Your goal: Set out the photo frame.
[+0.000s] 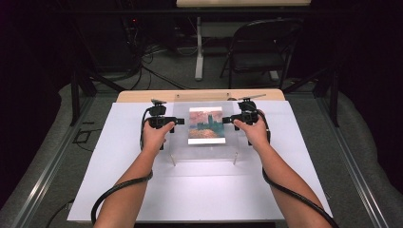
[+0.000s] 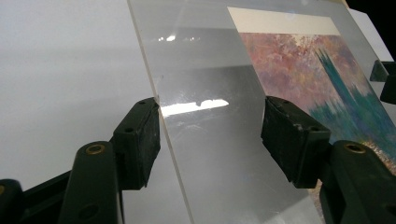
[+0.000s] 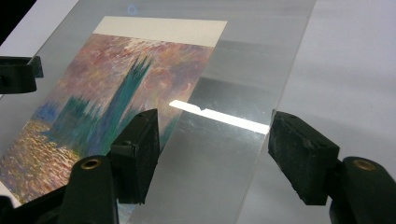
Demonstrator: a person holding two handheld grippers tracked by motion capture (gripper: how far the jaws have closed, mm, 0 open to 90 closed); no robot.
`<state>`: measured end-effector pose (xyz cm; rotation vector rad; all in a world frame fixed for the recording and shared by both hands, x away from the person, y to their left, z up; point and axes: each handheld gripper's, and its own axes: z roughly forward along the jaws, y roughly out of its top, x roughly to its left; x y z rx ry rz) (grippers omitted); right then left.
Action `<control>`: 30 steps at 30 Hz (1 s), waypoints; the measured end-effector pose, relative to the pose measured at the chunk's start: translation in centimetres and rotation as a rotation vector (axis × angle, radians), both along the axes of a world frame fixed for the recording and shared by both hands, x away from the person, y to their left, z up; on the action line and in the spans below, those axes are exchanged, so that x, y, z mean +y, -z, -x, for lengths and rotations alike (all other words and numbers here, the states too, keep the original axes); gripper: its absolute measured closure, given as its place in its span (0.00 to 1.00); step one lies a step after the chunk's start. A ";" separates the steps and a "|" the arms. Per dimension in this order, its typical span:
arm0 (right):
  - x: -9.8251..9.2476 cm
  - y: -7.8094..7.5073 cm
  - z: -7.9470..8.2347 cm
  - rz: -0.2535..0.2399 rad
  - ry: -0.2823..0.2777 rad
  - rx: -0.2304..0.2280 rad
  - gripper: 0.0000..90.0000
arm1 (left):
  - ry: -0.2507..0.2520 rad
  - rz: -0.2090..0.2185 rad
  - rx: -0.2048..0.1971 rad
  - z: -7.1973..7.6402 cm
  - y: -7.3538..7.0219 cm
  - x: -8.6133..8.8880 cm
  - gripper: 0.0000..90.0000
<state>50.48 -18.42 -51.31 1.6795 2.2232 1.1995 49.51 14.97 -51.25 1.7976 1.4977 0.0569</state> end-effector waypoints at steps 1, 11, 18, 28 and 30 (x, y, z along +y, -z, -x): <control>0.0 -0.2 0.1 0.005 -0.004 -0.005 0.38 | 0.003 0.001 -0.007 0.1 -0.1 0.1 0.43; 0.2 -1.3 1.0 0.032 -0.016 -0.054 0.38 | 0.008 0.007 -0.027 0.9 -1.2 0.5 0.49; 0.2 -2.0 1.7 0.038 -0.009 -0.076 0.40 | 0.004 0.003 -0.050 1.4 -1.8 0.4 0.51; 0.1 -3.2 2.8 0.054 -0.007 -0.103 0.46 | 0.011 -0.001 -0.079 2.5 -2.9 0.7 0.54; 0.1 -3.5 3.0 0.057 -0.004 -0.105 0.47 | 0.013 -0.005 -0.084 2.7 -3.1 0.6 0.55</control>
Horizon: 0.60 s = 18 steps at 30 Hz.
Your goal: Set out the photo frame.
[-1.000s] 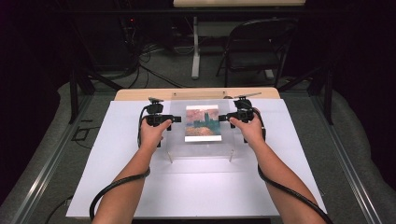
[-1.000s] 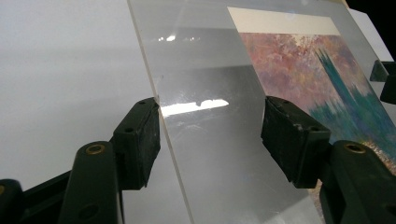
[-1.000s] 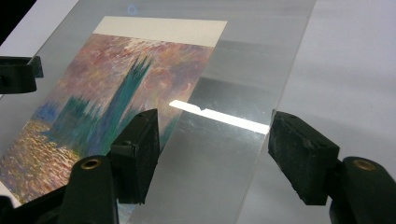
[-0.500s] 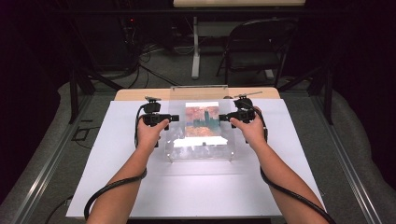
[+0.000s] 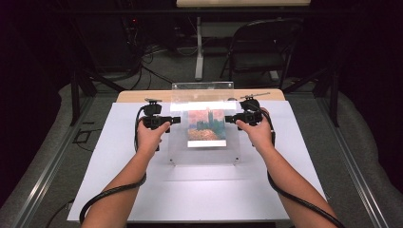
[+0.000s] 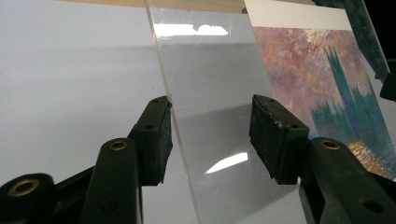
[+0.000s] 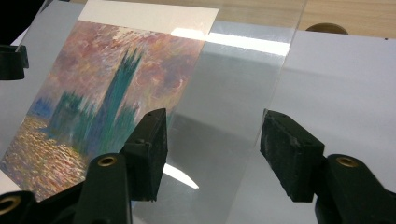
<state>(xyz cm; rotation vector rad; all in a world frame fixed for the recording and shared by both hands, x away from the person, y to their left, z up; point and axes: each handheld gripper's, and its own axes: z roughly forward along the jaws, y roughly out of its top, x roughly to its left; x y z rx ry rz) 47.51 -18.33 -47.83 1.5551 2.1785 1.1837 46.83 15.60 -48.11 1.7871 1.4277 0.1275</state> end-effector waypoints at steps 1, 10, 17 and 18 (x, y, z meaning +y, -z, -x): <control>0.0 -0.1 0.1 0.002 -0.005 -0.004 0.47 | -0.001 -0.002 0.001 0.1 -0.1 0.0 0.55; 0.2 -1.0 1.1 0.037 -0.013 -0.034 0.47 | 0.008 -0.011 -0.025 1.0 -1.0 0.2 0.58; 0.3 -1.7 1.8 0.062 -0.025 -0.057 0.48 | 0.025 -0.032 -0.040 1.8 -1.7 0.3 0.60; 0.3 -1.8 2.0 0.065 -0.025 -0.059 0.48 | 0.027 -0.034 -0.043 1.9 -1.8 0.3 0.60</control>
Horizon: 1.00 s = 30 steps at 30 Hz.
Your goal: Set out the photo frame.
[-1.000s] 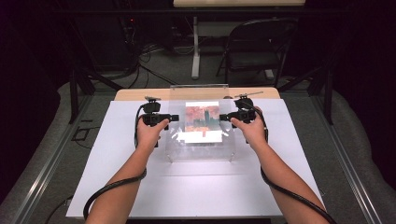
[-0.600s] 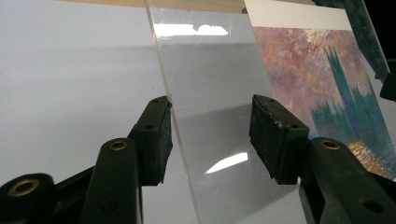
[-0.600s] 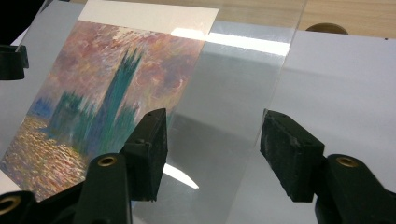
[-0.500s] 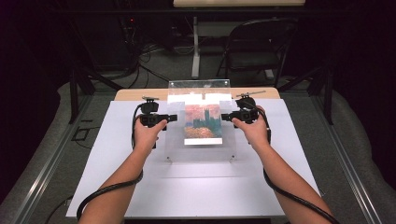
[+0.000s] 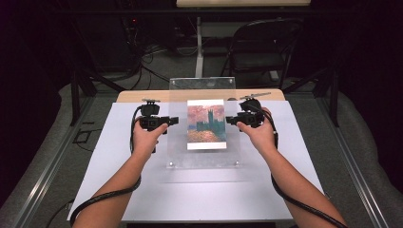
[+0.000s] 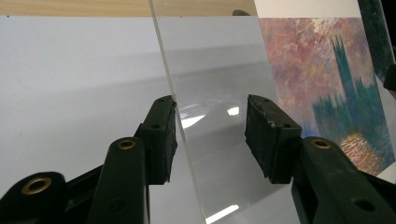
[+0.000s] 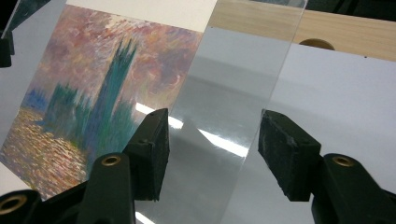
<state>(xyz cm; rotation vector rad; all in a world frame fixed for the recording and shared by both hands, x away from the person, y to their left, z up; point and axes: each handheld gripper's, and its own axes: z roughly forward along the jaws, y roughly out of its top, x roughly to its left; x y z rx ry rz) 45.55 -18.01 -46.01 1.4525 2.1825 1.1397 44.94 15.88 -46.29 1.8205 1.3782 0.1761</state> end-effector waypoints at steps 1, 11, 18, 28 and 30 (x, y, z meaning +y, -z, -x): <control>0.0 -0.1 0.1 0.001 -0.001 -0.005 0.49 | 0.001 -0.003 -0.001 0.1 -0.1 0.0 0.60; -0.2 -0.8 1.4 0.016 -0.006 -0.041 0.52 | 0.009 -0.003 -0.025 1.2 -0.8 0.1 0.64; -0.2 -1.4 2.5 0.033 -0.015 -0.065 0.55 | 0.020 -0.003 -0.037 1.9 -1.3 0.4 0.66; -0.5 -2.1 3.6 0.041 -0.027 -0.085 0.60 | 0.028 0.000 -0.056 3.0 -1.8 0.6 0.70; -0.5 -2.2 3.8 0.039 -0.026 -0.088 0.61 | 0.029 -0.002 -0.059 3.2 -2.0 0.7 0.70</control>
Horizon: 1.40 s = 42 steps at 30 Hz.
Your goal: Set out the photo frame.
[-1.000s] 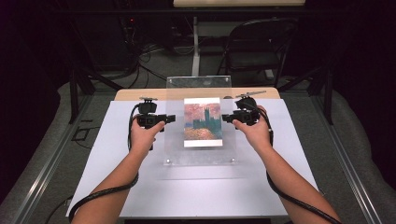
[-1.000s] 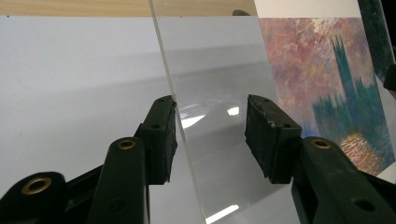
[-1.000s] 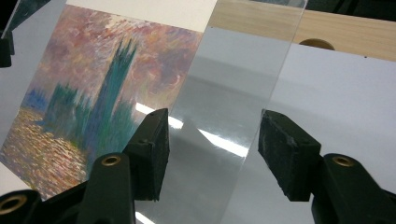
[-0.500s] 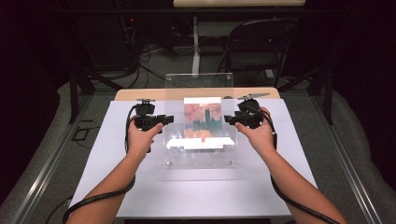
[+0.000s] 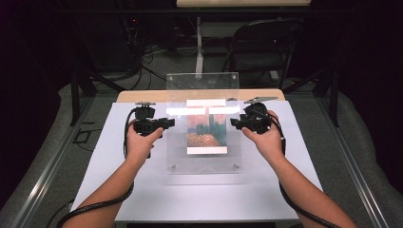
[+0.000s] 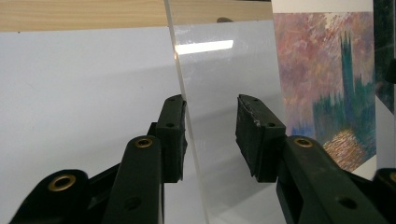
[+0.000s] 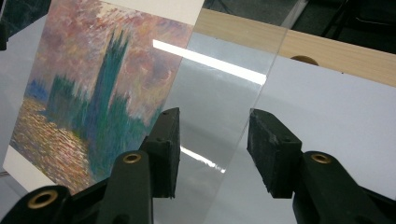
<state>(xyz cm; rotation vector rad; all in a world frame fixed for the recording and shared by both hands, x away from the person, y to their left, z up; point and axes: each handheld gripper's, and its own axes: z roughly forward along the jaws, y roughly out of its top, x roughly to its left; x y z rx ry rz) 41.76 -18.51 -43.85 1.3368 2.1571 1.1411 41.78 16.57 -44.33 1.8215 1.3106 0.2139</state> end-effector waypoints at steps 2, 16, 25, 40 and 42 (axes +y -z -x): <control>0.0 -0.1 0.2 0.007 -0.003 -0.004 0.61 | -0.001 0.000 -0.003 0.2 -0.1 0.0 0.71; -0.2 -0.7 1.7 0.014 -0.012 -0.030 0.66 | 0.007 0.002 -0.024 1.6 -0.6 0.3 0.74; -0.5 -1.0 2.6 0.006 -0.016 -0.046 0.70 | 0.016 -0.006 -0.032 2.4 -1.0 0.4 0.76; -0.7 -1.3 4.4 0.010 -0.026 -0.091 0.75 | 0.027 0.011 -0.054 4.0 -1.3 0.8 0.80; -0.7 -1.4 4.6 0.012 -0.025 -0.094 0.75 | 0.026 0.012 -0.055 4.2 -1.3 0.8 0.81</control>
